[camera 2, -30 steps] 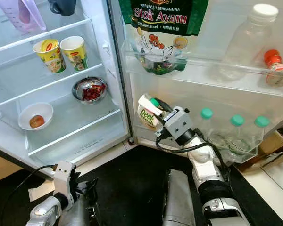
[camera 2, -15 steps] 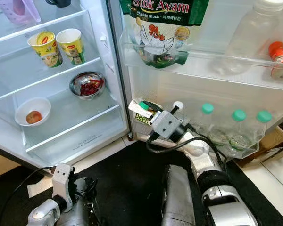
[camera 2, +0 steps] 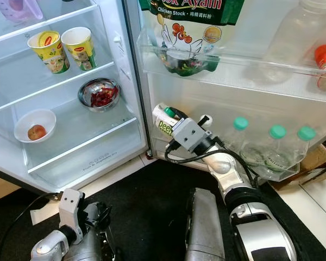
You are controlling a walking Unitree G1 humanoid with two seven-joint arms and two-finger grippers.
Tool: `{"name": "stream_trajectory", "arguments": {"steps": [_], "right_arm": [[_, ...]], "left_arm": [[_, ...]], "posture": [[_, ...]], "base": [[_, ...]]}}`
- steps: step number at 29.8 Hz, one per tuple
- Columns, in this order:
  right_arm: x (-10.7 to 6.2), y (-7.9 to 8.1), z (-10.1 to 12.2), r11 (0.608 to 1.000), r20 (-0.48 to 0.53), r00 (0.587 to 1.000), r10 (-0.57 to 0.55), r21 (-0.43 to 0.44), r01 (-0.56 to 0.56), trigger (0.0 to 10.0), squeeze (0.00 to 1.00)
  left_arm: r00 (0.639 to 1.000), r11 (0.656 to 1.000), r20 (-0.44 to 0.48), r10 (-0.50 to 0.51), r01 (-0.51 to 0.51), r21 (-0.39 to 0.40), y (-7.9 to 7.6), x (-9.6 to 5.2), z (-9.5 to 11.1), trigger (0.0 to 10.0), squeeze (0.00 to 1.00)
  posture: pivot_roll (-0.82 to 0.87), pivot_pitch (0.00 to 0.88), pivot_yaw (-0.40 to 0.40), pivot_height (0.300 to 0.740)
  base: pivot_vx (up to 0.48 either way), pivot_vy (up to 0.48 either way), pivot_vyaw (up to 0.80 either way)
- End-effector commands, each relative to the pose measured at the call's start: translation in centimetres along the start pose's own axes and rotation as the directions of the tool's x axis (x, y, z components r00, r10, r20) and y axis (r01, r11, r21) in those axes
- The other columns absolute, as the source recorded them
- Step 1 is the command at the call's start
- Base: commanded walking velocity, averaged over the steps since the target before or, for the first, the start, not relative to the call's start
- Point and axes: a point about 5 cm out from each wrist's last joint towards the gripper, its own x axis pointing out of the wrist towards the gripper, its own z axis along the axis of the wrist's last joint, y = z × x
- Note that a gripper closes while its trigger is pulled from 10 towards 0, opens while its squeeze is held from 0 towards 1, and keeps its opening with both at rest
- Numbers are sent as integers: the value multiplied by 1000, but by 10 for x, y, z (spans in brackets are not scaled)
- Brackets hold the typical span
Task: Restocking fridge
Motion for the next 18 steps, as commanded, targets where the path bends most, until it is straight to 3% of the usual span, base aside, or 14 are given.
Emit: {"name": "stream_trajectory", "arguments": {"steps": [1, 2, 10, 13, 17, 18], "right_arm": [[0, -4, -2, 1000, -9, 1000, -29, 11, 30, 10000, 745], [0, -7, -2, 999, -11, 999, -45, 21, 45, 10000, 1000], [1, -17, 0, 993, -6, 994, -110, 47, 110, 10000, 1000], [0, -27, 3, 983, 24, 988, -151, 105, 148, 10000, 1000], [1, -27, 3, 981, 31, 992, -122, 159, 116, 10000, 1000], [1, -24, 4, 974, 38, 995, -87, 215, 77, 10000, 702]], "left_arm": [[998, 999, -60, -8, 6, -35, -7, -8, -17, 10000, 0], [998, 999, -61, -7, 5, -35, -7, -8, -17, 10000, 0], [998, 999, -60, 0, -2, -35, -5, -6, -16, 10000, 0], [998, 999, -59, 2, -4, -39, -6, -1, -12, 10000, 0], [998, 999, -58, 3, -6, -41, -6, 1, -11, 10000, 0], [998, 999, -58, 5, -7, -43, -6, 2, -10, 10000, 0]], "posture": [[34, 304, 58, 470], [36, 297, 55, 470], [27, 282, 50, 470], [17, 266, 47, 470], [11, 252, 46, 470], [5, 242, 46, 470]], "base": [[0, 0, 0], [0, 0, 0], [0, 0, 0], [0, 0, 0], [0, 0, 0], [0, 0, 0]]}}
